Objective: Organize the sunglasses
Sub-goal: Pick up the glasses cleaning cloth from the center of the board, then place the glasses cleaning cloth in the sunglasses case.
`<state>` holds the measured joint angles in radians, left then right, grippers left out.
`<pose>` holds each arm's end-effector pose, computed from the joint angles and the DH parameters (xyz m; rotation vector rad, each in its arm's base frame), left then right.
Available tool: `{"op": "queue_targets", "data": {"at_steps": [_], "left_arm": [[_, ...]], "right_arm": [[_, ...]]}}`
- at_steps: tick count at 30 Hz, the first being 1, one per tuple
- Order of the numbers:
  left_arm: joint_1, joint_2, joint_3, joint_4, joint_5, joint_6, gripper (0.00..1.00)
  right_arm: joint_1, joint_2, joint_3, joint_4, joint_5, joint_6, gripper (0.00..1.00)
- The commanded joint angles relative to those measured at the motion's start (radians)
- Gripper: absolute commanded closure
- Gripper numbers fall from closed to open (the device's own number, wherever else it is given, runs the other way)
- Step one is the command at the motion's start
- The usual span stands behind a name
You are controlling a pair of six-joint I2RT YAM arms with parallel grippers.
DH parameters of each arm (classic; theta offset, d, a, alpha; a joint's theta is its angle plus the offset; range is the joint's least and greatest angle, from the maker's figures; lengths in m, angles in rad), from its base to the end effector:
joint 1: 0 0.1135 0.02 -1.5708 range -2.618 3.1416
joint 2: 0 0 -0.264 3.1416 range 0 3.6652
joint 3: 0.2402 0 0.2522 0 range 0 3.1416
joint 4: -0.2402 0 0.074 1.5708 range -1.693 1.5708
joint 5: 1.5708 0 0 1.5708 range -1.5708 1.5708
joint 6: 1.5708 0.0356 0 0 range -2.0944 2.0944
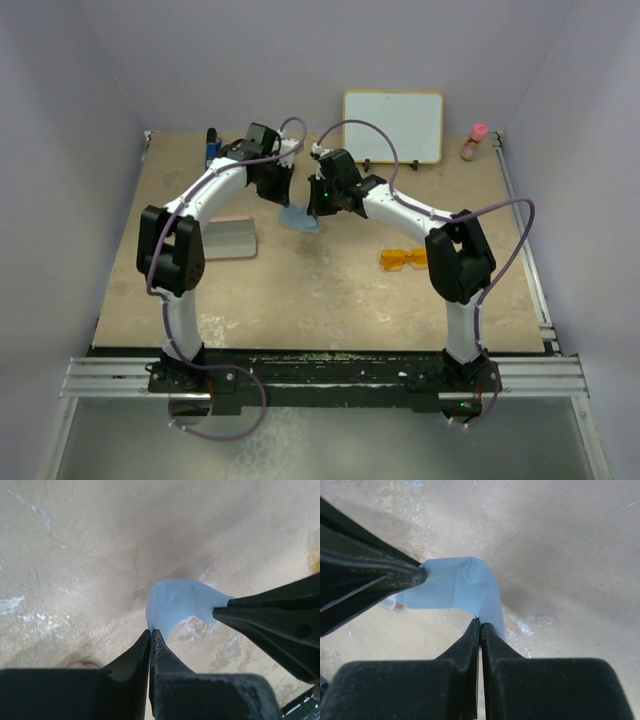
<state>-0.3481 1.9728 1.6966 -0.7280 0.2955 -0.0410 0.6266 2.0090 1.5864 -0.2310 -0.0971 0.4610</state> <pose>0.4038 -0.1576 0.2562 0.5078 2.5461 -0.5248 0.3762 0.2766 0.2403 -0.2466 2.3009 0.6871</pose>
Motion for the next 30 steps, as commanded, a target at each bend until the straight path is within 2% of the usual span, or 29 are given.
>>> {"op": "queue_targets", "data": {"at_steps": [1, 13, 23, 30], "left_arm": [[0.006, -0.009, 0.031, -0.1, 0.027, 0.039, 0.97], [0.028, -0.221, -0.112, -0.178, -0.021, 0.107, 0.97], [0.091, -0.307, -0.201, -0.239, -0.035, 0.149, 0.97], [0.14, -0.337, -0.256, -0.228, -0.027, 0.173, 0.97]], "right_arm": [[0.029, -0.074, -0.044, -0.011, 0.035, 0.029, 1.0], [0.126, -0.131, -0.082, -0.015, 0.061, 0.069, 1.0], [0.237, -0.066, -0.024, 0.008, 0.069, 0.111, 1.0], [0.261, 0.002, 0.061, 0.019, 0.062, 0.116, 1.0]]}}
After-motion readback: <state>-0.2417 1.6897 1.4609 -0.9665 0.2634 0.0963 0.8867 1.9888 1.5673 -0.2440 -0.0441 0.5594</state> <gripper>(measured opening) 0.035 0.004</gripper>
